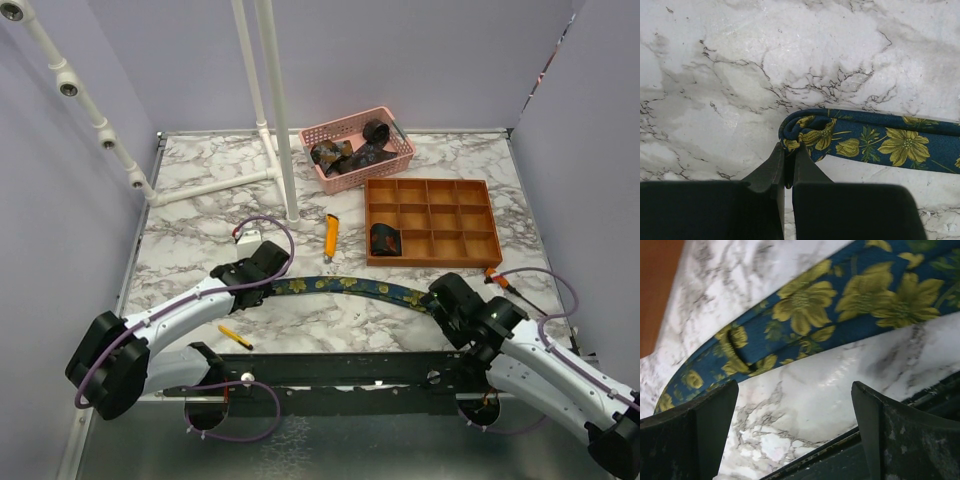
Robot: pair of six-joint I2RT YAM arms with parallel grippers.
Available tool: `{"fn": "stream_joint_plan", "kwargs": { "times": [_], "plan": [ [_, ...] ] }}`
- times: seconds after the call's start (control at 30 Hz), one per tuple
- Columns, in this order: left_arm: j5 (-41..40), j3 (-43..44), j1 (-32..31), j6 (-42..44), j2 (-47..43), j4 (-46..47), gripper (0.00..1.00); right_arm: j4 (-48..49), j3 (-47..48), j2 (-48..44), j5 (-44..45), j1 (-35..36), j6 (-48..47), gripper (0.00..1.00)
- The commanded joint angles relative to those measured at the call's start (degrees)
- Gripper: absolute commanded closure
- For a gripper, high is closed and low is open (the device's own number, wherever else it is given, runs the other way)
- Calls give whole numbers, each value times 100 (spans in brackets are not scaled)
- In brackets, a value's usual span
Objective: Roll the ties
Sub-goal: Flatten out the tie at the center of the board.
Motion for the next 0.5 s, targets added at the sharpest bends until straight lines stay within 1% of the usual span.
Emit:
{"fn": "stream_joint_plan", "kwargs": {
  "times": [0.0, 0.1, 0.2, 0.27, 0.33, 0.4, 0.47],
  "plan": [
    [-11, -93, -29, -88, -172, 85, 100, -712, -233, -78, 228, -29, 1227, 0],
    [-15, -105, -27, -96, -240, 94, 100, -669, -196, 264, 423, -28, 1369, 0],
    [-12, -115, -37, -105, -309, 94, 100, -610, -72, 789, 623, -42, 1390, 6],
    [-2, -127, -38, -115, -338, 101, 100, -549, -37, 1010, 737, -108, 1360, 16],
    [8, -140, -46, -115, -348, 118, 100, -326, -46, 1139, 768, -324, 1061, 25],
    [23, -158, -52, -123, -346, 133, 100, -17, -65, 1297, 641, -712, 553, 36],
    [30, -188, -70, -147, -398, 146, 100, 242, -61, 1501, 513, -1171, 74, 45]
  ]
}}
